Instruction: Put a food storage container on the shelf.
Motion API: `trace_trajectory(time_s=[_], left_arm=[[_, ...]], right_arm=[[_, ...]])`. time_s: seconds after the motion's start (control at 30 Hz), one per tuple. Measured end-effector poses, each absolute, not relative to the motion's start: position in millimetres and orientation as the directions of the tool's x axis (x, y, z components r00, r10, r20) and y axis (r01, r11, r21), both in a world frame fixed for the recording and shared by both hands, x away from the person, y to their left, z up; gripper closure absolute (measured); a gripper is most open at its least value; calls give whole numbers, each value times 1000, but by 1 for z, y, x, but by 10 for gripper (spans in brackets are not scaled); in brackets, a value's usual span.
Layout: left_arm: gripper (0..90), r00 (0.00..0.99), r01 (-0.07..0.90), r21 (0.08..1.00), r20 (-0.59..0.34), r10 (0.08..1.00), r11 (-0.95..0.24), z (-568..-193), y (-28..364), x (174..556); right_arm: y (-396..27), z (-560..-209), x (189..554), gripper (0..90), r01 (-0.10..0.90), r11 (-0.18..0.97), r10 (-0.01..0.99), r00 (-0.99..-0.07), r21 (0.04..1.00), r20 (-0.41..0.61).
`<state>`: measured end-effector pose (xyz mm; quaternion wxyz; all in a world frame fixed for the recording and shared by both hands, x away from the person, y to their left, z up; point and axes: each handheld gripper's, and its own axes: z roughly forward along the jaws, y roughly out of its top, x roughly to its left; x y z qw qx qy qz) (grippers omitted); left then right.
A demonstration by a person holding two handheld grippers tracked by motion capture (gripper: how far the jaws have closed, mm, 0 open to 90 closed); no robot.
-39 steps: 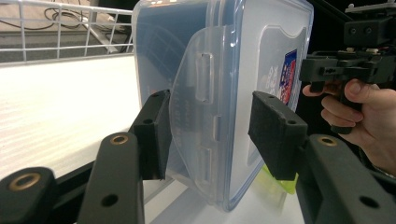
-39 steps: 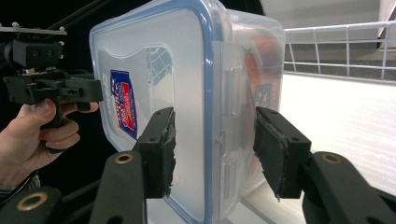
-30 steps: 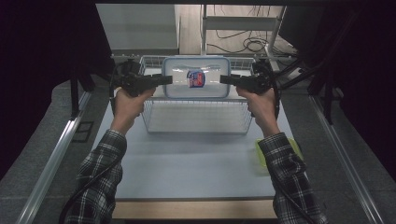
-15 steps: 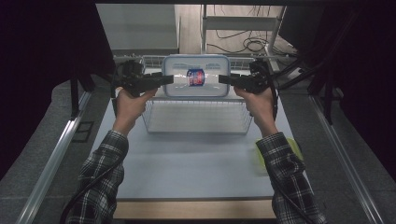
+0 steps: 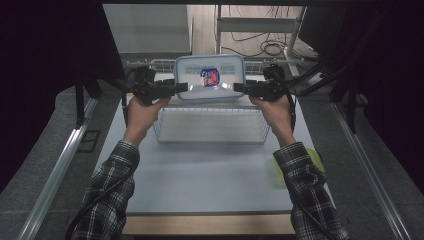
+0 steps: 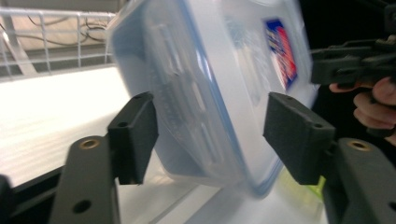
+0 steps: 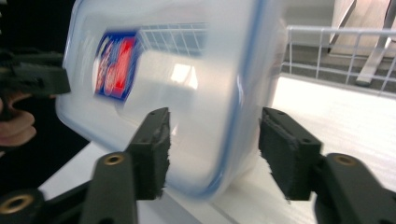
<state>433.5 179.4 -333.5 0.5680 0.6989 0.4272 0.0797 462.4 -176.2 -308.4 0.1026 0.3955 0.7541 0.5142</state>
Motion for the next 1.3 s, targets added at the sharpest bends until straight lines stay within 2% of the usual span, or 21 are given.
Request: trace_trajectory(time_s=[0.07, 0.2, 0.43, 0.5, 0.57, 0.83, 1.0, 1.3], left_arm=[[316, 613, 524, 851, -399, 682, 27, -336, 180, 436], [318, 613, 529, 848, -412, 674, 37, -337, 182, 438], [271, 575, 518, 855, -366, 732, 21, -336, 178, 438], [280, 557, 513, 857, -370, 743, 42, -335, 179, 439], [347, 568, 519, 853, -392, 724, 55, -335, 181, 440], [388, 554, 487, 872, -344, 758, 41, -329, 179, 439], [381, 573, 462, 887, -310, 759, 13, -327, 180, 433], [284, 604, 435, 899, -246, 758, -54, -331, 182, 415]], right_arm=[[-175, -311, 464, 433, 498, 164, 715, -655, 852, 245], [-177, -312, 467, 441, 512, 132, 707, -649, 849, 282], [-175, -309, 465, 453, 501, 128, 725, -636, 856, 264], [-175, -307, 465, 457, 497, 123, 733, -629, 859, 259], [-173, -305, 466, 459, 494, 126, 738, -626, 860, 252], [-171, -304, 466, 475, 487, 103, 754, -607, 867, 252], [-172, -304, 462, 393, 445, 109, 742, -631, 889, 225], [-173, -309, 450, 259, 401, 147, 718, -672, 904, 181]])
